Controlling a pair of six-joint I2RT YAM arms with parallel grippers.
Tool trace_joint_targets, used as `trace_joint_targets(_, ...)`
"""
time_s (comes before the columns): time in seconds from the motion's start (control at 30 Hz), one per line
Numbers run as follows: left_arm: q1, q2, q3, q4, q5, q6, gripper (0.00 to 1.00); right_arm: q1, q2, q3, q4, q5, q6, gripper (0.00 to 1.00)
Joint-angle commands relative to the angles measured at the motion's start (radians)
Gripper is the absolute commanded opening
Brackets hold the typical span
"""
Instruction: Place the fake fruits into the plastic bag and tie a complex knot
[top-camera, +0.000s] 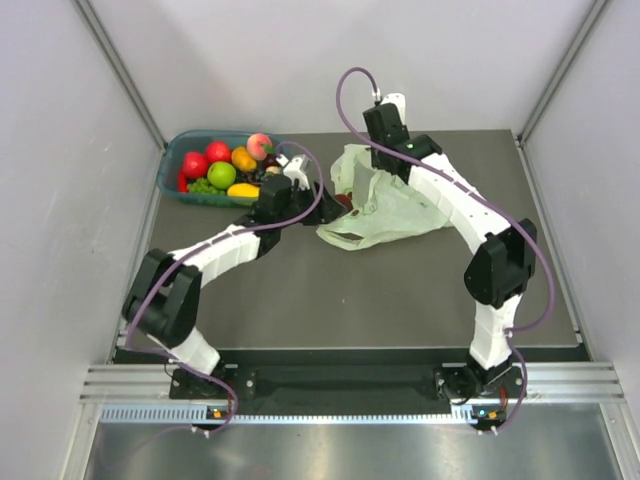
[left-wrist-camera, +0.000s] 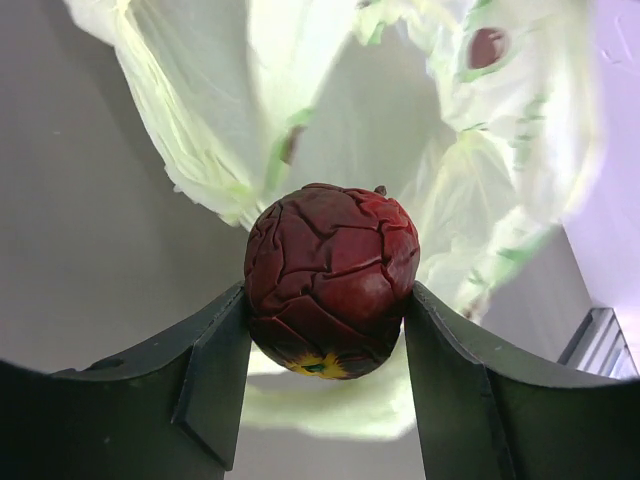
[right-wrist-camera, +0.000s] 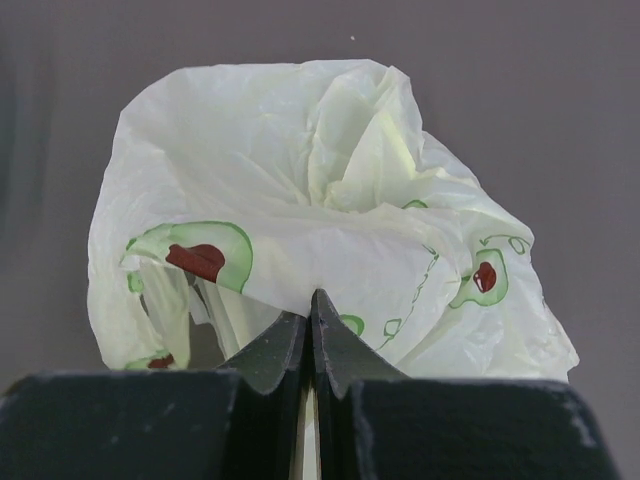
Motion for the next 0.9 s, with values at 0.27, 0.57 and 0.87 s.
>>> trace_joint_targets(0.27, -0.096, 0.301, 0.207, 0.282, -0.006, -0.079, 0.38, 0.018, -0.103, -0.039, 0.008, -0.055, 0.041, 0.0)
trace_joint_targets(0.57, -0.182, 0.41, 0.234, 0.381, -0.086, -0.091, 0.38, 0.018, -0.107, -0.084, 0.031, -0.062, 0.076, 0.0)
trace_joint_targets(0.87, -0.21, 0.548, 0.296, 0.434, -0.156, -0.129, 0.4, 0.017, -0.135, -0.142, 0.079, -0.054, 0.113, 0.0)
